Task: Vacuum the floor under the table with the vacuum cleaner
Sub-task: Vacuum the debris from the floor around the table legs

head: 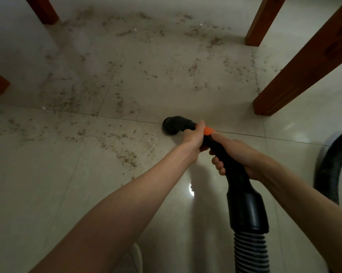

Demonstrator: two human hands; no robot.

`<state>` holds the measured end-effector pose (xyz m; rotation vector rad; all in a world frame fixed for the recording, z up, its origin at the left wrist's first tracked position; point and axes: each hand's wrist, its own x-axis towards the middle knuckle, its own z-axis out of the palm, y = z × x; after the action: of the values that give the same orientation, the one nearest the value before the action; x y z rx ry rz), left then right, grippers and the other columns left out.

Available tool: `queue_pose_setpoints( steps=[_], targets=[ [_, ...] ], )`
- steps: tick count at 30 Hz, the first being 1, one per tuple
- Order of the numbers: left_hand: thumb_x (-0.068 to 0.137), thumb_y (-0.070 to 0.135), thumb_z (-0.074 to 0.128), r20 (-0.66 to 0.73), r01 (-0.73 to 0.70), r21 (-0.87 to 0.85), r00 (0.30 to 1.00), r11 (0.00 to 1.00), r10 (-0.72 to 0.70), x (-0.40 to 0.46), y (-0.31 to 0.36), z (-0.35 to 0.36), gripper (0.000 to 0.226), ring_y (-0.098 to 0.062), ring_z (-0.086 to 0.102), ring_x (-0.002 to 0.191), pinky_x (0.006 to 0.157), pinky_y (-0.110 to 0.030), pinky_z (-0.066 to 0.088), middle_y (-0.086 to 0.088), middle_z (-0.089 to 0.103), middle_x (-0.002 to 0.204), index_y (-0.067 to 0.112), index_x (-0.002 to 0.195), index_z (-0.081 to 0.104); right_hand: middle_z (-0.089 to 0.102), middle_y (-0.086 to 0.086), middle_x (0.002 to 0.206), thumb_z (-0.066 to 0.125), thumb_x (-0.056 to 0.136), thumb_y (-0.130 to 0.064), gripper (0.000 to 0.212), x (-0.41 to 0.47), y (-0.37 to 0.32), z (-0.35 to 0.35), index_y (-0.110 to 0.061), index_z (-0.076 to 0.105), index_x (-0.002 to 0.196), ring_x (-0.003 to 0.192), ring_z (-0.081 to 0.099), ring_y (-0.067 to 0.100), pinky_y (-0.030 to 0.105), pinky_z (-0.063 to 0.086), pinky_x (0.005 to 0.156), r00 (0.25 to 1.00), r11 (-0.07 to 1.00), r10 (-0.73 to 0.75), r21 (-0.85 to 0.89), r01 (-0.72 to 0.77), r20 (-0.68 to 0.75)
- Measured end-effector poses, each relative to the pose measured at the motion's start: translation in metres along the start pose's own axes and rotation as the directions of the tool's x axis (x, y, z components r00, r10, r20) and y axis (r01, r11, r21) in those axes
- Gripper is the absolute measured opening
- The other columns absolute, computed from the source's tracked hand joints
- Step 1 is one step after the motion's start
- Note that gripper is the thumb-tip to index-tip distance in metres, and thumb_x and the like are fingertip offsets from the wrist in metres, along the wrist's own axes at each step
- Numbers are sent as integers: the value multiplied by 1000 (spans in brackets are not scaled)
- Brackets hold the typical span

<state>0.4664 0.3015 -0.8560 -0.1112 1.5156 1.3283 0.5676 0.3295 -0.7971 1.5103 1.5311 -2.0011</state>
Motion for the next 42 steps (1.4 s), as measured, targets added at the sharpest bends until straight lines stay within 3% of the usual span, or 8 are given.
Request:
queue_pose_setpoints(
  steps=[6, 10, 17, 23, 25, 31, 37, 42],
  targets=[
    [96, 33, 48, -77, -38, 39, 996, 999, 41, 10, 10, -16, 38, -20, 60, 74, 73, -31, 54, -13, 61, 96, -1, 113, 53, 51, 6, 54, 43, 97, -49, 47, 14, -9, 17, -4, 50, 92, 40, 47, 13, 23, 44, 38, 1000, 1000, -19, -10, 19, 12],
    [96, 30, 48, -110, -54, 36, 992, 998, 57, 16, 20, -31, 26, -15, 55, 63, 56, -23, 49, -6, 56, 78, 5, 104, 49, 50, 6, 53, 43, 97, -50, 47, 26, -17, 29, -4, 49, 89, 40, 47, 14, 24, 43, 38, 999, 999, -32, -12, 33, 28],
    [95, 24, 50, -166, -96, -72, 983, 993, 83, 28, 40, -59, 24, -17, 55, 63, 56, -25, 48, -6, 54, 73, 9, 77, 46, 49, 7, 53, 43, 98, -47, 45, 44, -40, 55, -5, 48, 85, 38, 47, 14, 22, 44, 37, 997, 998, -58, -28, 60, 57],
    [97, 25, 50, -179, -109, -111, 980, 988, 88, 40, 61, -83, 31, -16, 53, 63, 56, -25, 46, -6, 51, 73, 12, 71, 38, 49, 8, 53, 46, 98, -43, 43, 61, -58, 83, -4, 51, 80, 37, 47, 15, 21, 44, 37, 994, 994, -106, -14, 106, 14],
    [96, 27, 51, -174, -102, -122, 982, 987, 80, 45, 70, -87, 31, -17, 53, 64, 58, -27, 47, -7, 52, 74, 9, 74, 41, 50, 8, 55, 45, 98, -44, 44, 68, -65, 89, -3, 53, 85, 39, 49, 15, 23, 45, 38, 993, 993, -118, -11, 118, 0],
    [94, 31, 54, -131, -68, -104, 990, 992, 54, 57, 88, -97, 39, -20, 57, 70, 65, -32, 52, -8, 55, 81, 3, 119, 44, 51, 8, 58, 44, 98, -47, 47, 86, -76, 103, -1, 56, 97, 38, 51, 14, 23, 44, 40, 990, 990, -135, 47, 136, -31],
    [95, 30, 53, -160, -79, -131, 985, 988, 57, 65, 85, -104, 26, -20, 57, 71, 78, -38, 53, -8, 54, 79, 8, 104, 42, 50, 7, 56, 44, 97, -48, 45, 86, -81, 102, -6, 51, 85, 38, 49, 14, 22, 44, 38, 994, 995, -92, 36, 90, 61],
    [94, 29, 52, -226, -85, -99, 972, 991, 61, 67, 83, -102, 32, -20, 57, 67, 62, -31, 50, -9, 56, 80, 3, 112, 49, 46, 3, 48, 44, 97, -49, 46, 83, -85, 97, -8, 51, 77, 35, 44, 11, 17, 41, 35, 986, 994, -44, 109, 27, 158]
  ],
)
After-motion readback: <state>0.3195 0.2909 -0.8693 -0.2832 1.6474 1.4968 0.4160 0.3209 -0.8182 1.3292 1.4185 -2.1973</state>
